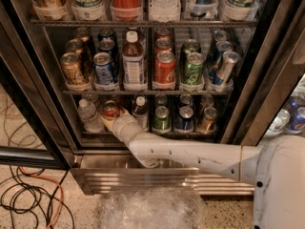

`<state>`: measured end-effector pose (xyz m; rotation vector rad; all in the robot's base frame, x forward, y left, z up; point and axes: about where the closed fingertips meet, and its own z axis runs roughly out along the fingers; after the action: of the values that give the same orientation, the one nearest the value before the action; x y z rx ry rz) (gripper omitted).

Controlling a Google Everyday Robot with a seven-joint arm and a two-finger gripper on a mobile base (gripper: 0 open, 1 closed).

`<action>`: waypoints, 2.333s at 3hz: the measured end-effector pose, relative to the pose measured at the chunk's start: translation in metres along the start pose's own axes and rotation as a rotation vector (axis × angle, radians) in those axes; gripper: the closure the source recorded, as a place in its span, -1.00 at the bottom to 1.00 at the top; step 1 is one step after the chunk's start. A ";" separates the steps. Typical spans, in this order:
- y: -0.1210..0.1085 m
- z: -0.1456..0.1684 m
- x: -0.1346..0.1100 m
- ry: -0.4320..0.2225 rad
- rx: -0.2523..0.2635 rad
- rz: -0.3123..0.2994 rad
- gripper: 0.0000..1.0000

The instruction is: Pick coke can from bottom shelf of fridge

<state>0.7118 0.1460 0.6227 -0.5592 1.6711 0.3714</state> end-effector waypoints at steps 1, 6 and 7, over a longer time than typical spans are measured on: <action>-0.001 -0.010 -0.016 -0.047 0.073 -0.036 1.00; -0.058 -0.061 -0.050 -0.094 0.237 -0.040 1.00; -0.071 -0.072 -0.054 -0.068 0.163 0.000 1.00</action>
Offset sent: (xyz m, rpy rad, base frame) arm -0.0282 -0.0701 0.0602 0.0039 -0.1901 -0.3966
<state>0.6979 0.0570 0.6932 -0.4209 1.6185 0.2483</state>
